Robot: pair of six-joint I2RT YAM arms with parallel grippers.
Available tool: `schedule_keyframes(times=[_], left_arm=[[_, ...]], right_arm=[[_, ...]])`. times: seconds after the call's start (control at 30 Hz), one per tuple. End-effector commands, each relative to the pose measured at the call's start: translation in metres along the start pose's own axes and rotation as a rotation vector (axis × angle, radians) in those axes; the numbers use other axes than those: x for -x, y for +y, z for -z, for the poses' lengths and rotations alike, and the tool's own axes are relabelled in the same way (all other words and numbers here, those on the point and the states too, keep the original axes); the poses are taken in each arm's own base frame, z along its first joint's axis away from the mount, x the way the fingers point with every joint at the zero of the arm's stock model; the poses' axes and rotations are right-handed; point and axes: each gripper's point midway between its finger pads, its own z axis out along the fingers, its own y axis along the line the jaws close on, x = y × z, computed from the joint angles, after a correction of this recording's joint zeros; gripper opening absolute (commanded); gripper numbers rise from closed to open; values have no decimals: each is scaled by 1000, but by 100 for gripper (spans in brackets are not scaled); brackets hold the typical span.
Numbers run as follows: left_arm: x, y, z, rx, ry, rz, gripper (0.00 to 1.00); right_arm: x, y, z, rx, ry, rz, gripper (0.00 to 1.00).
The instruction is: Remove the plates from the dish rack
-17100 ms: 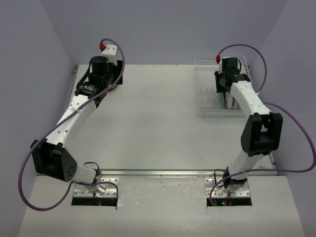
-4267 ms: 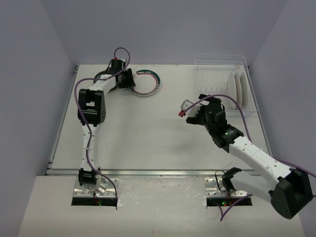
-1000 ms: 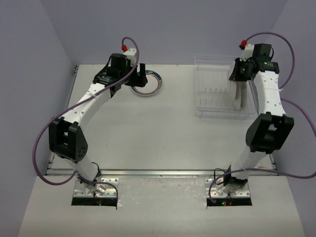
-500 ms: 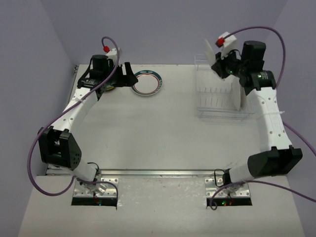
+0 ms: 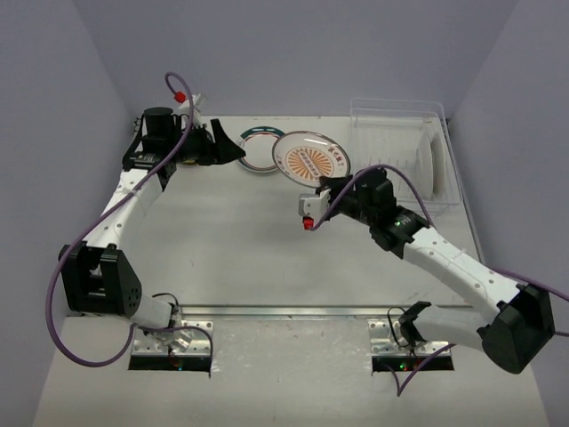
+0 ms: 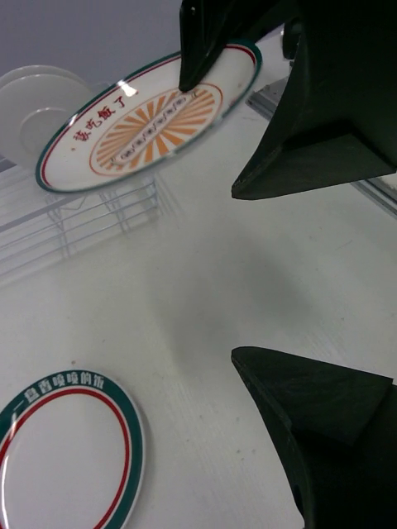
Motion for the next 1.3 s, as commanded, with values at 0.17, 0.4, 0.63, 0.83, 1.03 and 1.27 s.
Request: schedule_keyframes(times=[0.17,0.4,0.63,0.83,1.03,1.27], left_arm=[[-11,-30,7,-163,19,-54,67],[-33,-42,-7,-182,76,-82,62],[-60,-62,-19,-251,169,-112,47],[-72,-63,-25,-312,225,-47,16],[-67,-61,-30,-327,229,-25,0],[-23,-12,-47,-192,135,25,0]], right_arm=[[67,-30,11,-318,-157,495,0],[76,-20,5,-320,-170,512,0],[78,-19,3,-349,-177,536,0],[75,-28,0,-423,-137,570,0],[64,-24,-2,-412,-97,549,22],[17,-18,-2,-378,77,410,98]])
